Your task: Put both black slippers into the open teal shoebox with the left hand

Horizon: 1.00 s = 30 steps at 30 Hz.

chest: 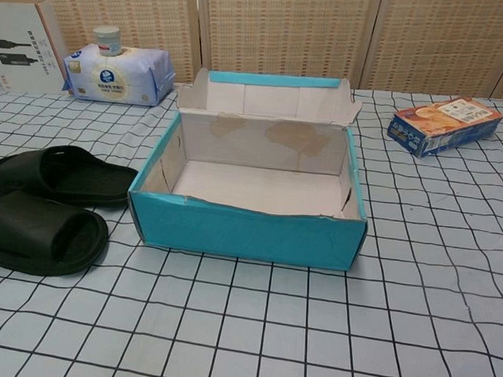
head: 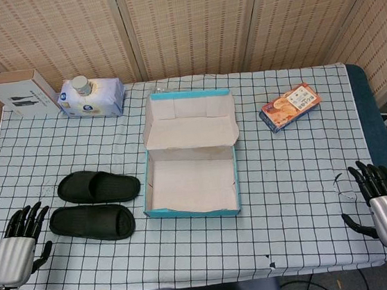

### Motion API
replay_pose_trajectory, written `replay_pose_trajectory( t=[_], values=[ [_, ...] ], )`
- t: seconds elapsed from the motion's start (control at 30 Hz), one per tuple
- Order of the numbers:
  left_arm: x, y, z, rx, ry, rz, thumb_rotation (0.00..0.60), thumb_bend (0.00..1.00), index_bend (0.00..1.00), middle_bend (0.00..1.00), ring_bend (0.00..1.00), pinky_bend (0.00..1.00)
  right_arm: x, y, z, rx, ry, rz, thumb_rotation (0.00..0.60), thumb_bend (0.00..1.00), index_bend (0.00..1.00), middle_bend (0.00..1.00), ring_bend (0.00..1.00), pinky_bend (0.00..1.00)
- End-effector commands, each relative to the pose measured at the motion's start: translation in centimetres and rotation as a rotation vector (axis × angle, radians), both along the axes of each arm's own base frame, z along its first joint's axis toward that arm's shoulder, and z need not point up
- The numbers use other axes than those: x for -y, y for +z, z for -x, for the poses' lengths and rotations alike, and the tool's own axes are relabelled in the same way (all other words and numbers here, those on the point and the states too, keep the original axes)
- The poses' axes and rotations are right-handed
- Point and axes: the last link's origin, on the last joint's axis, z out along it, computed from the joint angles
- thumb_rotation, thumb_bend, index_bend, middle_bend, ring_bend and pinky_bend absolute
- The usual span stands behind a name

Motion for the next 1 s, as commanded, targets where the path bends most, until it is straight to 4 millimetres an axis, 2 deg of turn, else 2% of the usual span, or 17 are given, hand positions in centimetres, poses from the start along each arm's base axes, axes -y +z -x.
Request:
replay_pose_trajectory(
  t=[0.03,0.2,0.43,0.63,0.8,1.0],
  values=[
    [0.2,-0.4,-0.2,0.003,-0.004,0.028,0.600,0.41,0.00,0.00,0.00,0.09,0.1,0.0,0.0,0.002,0.003,-0.002,0.525,0.15,0.00,0.00,0.00,0.00],
    [0.4,-2.7,-1.2,0.030,-0.015,0.178,0.600,0.39,0.00,0.00,0.00,0.09,0.1,0.1,-0.1,0.014,0.006,0.003,0.527,0.15,0.00,0.00,0.00,0.00],
    [-1.7,-6.2,-3.5,-0.187,-0.010,0.287,0.600,0.37,0.00,0.00,0.00,0.09,-0.1,0.4,-0.2,0.030,0.019,0.002,0.526,0.15,0.00,0.00,0.00,0.00],
    [-2.7,-8.3,-4.6,-0.252,0.031,0.345,0.600,0.35,0.00,0.00,0.00,0.09,-0.2,0.7,-0.1,0.039,0.016,0.008,0.524,0.15,0.00,0.00,0.00,0.00],
    [-2.9,-8.8,-5.0,-0.263,0.035,0.360,0.600,0.34,0.00,0.00,0.00,0.09,-0.2,0.6,-0.1,0.038,0.016,0.002,0.527,0.15,0.00,0.00,0.00,0.00],
    [-4.4,-10.2,-5.6,-0.320,0.054,0.346,0.600,0.35,0.00,0.00,0.00,0.10,-0.2,0.4,-0.1,0.051,0.022,-0.028,0.526,0.15,0.00,0.00,0.00,0.00]
  ],
)
